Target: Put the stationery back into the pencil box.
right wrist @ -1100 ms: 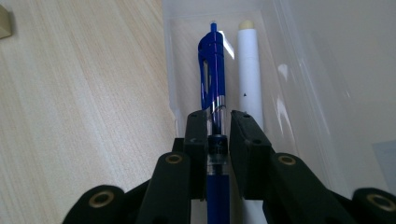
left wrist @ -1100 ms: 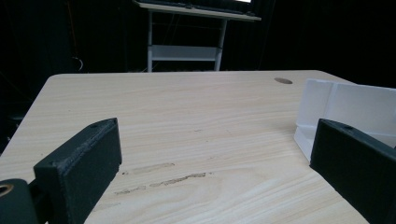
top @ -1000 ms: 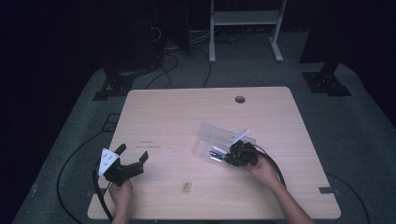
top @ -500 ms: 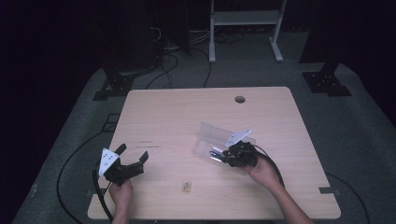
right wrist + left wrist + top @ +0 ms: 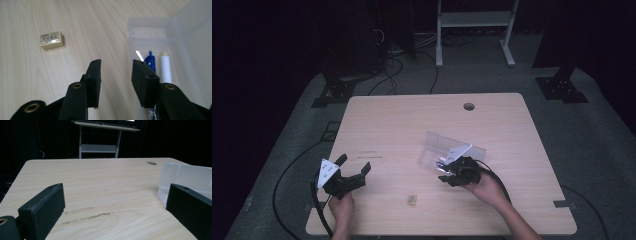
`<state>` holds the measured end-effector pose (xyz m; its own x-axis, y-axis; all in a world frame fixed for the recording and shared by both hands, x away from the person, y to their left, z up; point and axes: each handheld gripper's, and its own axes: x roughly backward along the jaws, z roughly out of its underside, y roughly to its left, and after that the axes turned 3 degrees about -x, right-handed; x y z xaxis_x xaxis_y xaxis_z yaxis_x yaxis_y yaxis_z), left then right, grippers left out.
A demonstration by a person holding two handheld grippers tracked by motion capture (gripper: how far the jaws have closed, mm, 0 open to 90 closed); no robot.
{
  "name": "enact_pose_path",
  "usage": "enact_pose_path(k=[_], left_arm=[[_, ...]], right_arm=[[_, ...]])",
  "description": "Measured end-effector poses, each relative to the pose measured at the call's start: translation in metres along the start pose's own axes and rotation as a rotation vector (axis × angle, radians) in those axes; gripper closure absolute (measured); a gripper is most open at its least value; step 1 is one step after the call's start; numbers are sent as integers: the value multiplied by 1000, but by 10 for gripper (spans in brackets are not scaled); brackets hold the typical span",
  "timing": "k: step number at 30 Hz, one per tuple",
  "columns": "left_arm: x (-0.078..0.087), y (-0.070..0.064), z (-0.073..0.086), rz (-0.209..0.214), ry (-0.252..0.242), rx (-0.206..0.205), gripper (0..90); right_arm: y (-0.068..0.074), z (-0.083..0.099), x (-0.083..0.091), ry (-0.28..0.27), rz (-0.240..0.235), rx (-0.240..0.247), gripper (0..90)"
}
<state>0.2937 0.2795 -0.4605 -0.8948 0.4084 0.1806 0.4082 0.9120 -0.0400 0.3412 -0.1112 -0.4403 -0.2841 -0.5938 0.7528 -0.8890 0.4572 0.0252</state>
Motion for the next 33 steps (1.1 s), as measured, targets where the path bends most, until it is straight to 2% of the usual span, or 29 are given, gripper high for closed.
enact_pose_path(k=[2,11,18,25,33], left_arm=[[0,0,0,1,0,-1,11],[0,0,0,1,0,0,11],[0,0,0,2,1,-1,11],[0,0,0,1,-2,0,11],[1,0,0,-1,-3,2,11]], right_arm=[[6,-3,-1,-2,-7,20,558],[20,-11,-5,-9,-42,48,503],[33,-18,-14,-15,-96,69,440],[43,-22,-25,-4,-119,75,396],[50,-25,-34,1,-142,83,389]])
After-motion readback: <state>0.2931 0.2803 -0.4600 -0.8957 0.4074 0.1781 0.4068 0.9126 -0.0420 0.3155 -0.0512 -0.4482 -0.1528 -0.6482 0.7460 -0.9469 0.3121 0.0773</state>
